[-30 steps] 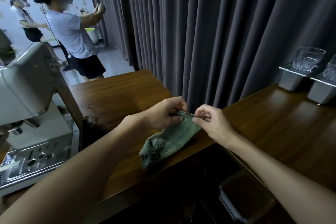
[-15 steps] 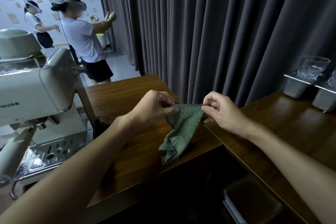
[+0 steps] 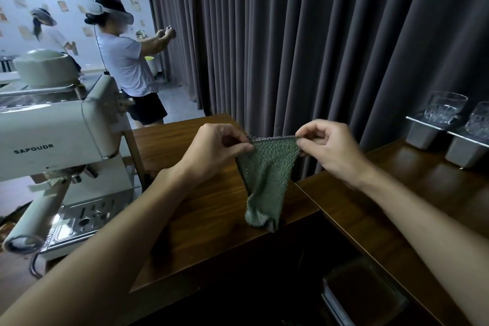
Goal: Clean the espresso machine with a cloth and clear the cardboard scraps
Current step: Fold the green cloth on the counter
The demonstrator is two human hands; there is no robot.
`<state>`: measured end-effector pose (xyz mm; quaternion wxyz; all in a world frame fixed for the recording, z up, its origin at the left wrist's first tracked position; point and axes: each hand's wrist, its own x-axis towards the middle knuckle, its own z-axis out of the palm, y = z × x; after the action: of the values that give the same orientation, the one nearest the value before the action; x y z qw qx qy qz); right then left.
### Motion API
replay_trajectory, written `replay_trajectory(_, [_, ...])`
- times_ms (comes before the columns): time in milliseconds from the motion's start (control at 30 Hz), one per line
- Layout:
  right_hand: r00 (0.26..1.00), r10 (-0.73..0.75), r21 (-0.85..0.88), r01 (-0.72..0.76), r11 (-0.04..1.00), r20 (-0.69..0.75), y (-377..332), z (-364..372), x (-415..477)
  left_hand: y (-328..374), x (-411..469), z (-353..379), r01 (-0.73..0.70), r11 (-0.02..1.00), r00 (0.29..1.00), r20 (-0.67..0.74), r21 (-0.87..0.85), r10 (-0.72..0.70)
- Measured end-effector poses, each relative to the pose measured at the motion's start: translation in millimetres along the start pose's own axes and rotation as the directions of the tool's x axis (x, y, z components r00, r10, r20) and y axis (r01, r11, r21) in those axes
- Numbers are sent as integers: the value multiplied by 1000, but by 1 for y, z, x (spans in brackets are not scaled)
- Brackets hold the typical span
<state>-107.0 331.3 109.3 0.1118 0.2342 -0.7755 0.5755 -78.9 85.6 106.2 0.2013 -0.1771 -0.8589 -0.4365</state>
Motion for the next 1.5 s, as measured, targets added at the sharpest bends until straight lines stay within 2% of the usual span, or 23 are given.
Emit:
replay_trajectory(167, [999, -42, 76, 44, 996, -31, -17, -1, -1, 18, -3, -7, -51, 997, 997, -52, -57, 48])
replay_trajectory(433, [999, -45, 53, 44, 998, 17, -23, 4, 0, 27, -7, -15, -36, 997, 992, -121, -73, 27])
replay_trajectory(533, [993, 5, 131, -21, 991, 118, -26, 7, 0, 20, -11, -24, 20, 998, 994, -102, -66, -27])
replay_trajectory(633, [975, 50, 107, -75, 991, 216, -22, 15, 6, 14, -16, -36, 89, 990, 995, -31, -109, -93])
replay_trajectory(700, [967, 64, 70, -83, 994, 246, -15, 26, 12, 4, -19, -44, 120, 991, 993, 2, -51, -120])
replay_trajectory(767, [969, 45, -2, -46, 999, 242, -5, 42, 21, -12, -19, -47, 150, 985, 988, 25, 90, -152])
replay_trajectory(867, [979, 6, -107, 16, 994, 205, 13, 70, 35, -39, -17, -46, 170, 949, 985, -13, 266, -173])
replay_trajectory(1000, [982, -9, -157, 40, 987, 191, 30, 90, 40, -57, -32, -41, 142, 942, 989, -9, 303, -146])
replay_trajectory(1100, [943, 23, -269, 72, 960, 332, 41, 86, 24, -66, -56, -34, 137, 931, 980, 91, 338, -178])
replay_trajectory(1233, [832, 134, -358, 81, 930, 538, 52, 79, -8, -76, -85, -17, 90, 932, 945, 266, 351, -191])
replay_trajectory(1333, [755, 195, -392, 89, 916, 626, 56, 78, -27, -82, -90, -14, 83, 942, 909, 362, 326, -206])
replay_trajectory(1367, [764, 189, -387, 85, 918, 616, 57, 80, -30, -84, -90, -13, 80, 947, 913, 358, 310, -194])
replay_trajectory(1467, [859, 118, -333, 64, 941, 498, 72, 90, -34, -93, -87, -7, 63, 953, 949, 276, 298, -149])
replay_trajectory(1500, [860, 106, -362, 95, 927, 498, 78, 95, -35, -94, -87, -3, 67, 947, 942, 292, 316, -164])
